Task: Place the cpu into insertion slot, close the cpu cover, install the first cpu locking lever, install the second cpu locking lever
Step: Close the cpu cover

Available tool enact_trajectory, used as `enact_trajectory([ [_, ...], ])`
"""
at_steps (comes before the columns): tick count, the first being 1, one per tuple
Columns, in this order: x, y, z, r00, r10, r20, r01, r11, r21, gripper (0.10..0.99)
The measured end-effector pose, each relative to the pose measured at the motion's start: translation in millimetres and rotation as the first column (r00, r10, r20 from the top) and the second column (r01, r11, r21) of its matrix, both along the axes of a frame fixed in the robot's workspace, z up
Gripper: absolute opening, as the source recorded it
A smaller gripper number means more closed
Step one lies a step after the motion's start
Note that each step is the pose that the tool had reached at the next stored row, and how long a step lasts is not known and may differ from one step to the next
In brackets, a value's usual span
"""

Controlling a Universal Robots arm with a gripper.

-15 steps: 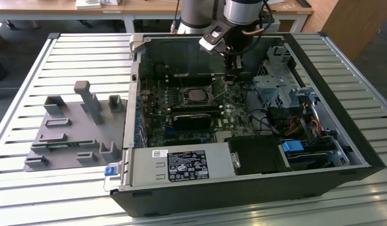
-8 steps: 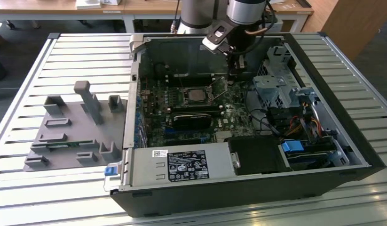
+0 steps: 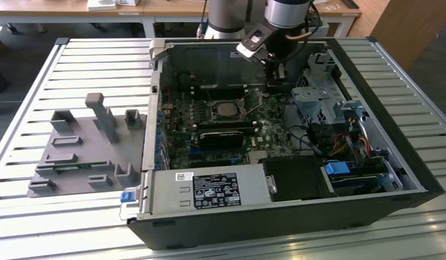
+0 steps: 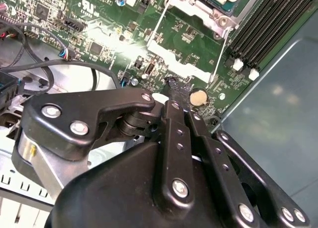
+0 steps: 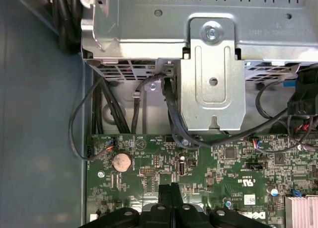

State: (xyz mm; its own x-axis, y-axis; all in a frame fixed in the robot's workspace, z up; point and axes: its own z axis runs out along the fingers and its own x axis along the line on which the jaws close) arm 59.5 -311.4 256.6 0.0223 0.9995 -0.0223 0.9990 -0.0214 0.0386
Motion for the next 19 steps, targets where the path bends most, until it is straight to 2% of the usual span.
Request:
enact_trajectory([
  [6,2.9,0.2,-2.6,1.0000,0.000,-0.0012,0.000,1.0000,-0.001,0.106],
  [13,3.2,0.3,-10.4,1.0000,0.000,-0.0093,0.000,1.0000,-0.001,0.106],
  [19,2.6,0.3,-12.3,0.9999,0.000,-0.0101,0.000,1.0000,-0.001,0.106],
])
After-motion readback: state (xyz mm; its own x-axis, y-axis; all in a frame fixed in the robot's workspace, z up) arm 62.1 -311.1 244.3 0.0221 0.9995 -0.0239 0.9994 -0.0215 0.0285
